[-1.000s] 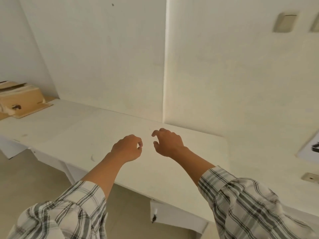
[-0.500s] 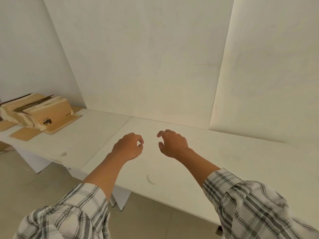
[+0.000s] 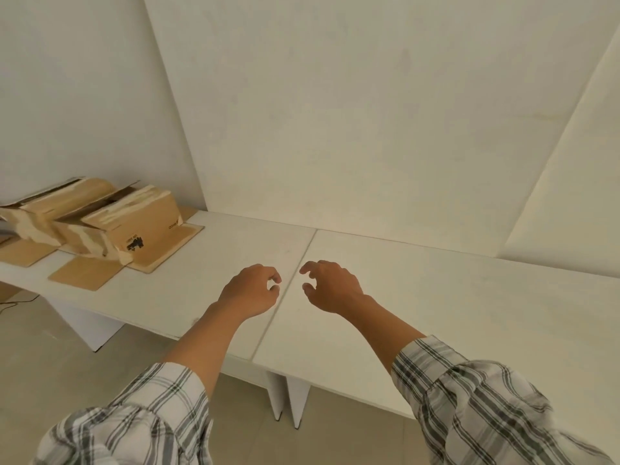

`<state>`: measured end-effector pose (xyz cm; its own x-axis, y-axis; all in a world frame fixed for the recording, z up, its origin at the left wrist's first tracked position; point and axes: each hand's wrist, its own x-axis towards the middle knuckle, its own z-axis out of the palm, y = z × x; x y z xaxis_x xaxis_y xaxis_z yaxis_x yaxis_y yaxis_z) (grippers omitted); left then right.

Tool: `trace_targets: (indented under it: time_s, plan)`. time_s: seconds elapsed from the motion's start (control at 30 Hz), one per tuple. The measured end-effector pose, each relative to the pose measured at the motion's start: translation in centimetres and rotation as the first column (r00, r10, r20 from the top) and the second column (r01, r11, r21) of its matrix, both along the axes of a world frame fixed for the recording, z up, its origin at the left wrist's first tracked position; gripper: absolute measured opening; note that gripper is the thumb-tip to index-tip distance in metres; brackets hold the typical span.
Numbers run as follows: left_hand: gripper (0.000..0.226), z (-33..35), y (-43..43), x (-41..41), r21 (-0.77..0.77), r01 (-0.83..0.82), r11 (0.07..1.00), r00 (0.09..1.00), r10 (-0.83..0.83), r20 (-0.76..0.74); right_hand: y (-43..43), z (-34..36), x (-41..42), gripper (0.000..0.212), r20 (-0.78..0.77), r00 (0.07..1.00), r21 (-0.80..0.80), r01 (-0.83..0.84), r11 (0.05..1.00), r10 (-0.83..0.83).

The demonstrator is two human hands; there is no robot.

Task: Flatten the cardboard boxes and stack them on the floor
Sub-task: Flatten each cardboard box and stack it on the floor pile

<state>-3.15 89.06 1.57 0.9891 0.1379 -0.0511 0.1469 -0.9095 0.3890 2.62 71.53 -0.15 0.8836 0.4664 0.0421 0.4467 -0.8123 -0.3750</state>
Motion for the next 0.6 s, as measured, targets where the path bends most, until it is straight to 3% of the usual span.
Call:
trace_targets:
  time_s: [0.4,0.6]
  plan:
    - [0.024,-1.4,28.0,8.0,0.009,-0.038,0.999,0.998,0.039,-0.044,27.1,-1.6,9.8,0.035,-0.100,0.995,0.052,0.010,0.999,-0.004]
    - [0.026,-2.6,41.3,12.4,0.004,0.006,1.000,0.998,-0.006,-0.070,39.3,-2.6,13.3,0.034,-0.119,0.989,0.081,0.103,0.991,-0.093]
